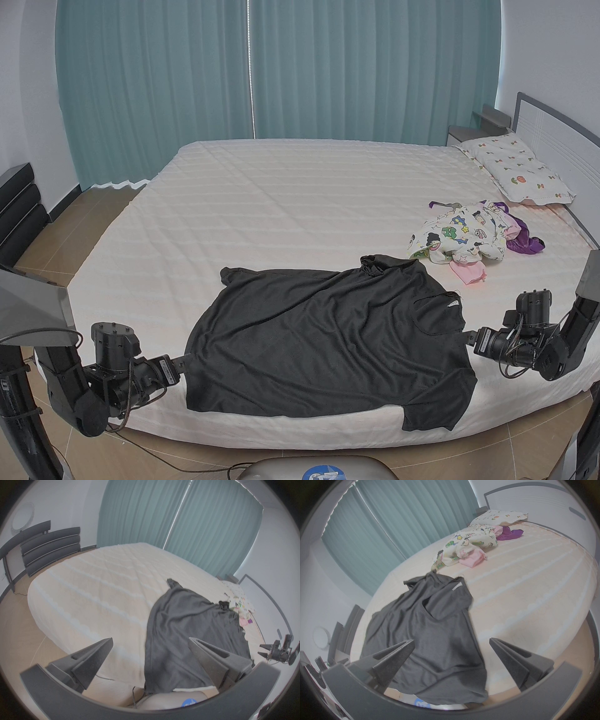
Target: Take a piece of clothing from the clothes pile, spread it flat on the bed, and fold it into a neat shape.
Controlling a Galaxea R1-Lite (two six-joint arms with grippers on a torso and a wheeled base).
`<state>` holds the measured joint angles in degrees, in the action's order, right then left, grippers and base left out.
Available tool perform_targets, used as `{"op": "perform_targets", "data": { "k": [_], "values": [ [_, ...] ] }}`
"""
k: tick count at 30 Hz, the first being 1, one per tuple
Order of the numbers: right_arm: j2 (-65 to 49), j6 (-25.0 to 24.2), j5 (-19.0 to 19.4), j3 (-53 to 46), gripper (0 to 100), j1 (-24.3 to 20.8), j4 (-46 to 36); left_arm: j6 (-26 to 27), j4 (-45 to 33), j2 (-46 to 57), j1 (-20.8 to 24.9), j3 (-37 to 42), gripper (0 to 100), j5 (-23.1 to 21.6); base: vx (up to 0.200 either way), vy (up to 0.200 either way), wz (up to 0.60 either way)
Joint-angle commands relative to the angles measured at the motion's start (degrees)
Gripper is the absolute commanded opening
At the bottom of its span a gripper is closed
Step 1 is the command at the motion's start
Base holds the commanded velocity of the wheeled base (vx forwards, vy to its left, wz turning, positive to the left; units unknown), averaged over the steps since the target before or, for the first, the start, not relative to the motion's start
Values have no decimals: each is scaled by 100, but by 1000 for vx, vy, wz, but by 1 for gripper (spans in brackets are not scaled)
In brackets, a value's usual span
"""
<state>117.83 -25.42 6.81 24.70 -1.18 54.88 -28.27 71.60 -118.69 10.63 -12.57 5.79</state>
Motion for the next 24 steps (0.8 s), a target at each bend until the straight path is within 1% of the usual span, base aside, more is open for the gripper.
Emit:
{"op": "perform_targets", "data": {
  "k": [1, 15, 21, 24],
  "values": [
    [-94, -60, -5, 97, 100, -163, 5, -3, 12, 241, -96, -79, 100, -25, 0, 0, 0],
    [55, -77, 13, 53, 100, -233, 5, -117, 12, 153, -35, -149, 100, 1, 0, 0, 0],
    [55, -77, 13, 44, 100, -268, 5, -117, 12, 127, -35, -149, 100, -8, 0, 200, 0],
    [64, -77, 13, 44, 100, -268, 5, -117, 12, 127, -35, -149, 100, -8, 0, 0, 0]
  ]
}}
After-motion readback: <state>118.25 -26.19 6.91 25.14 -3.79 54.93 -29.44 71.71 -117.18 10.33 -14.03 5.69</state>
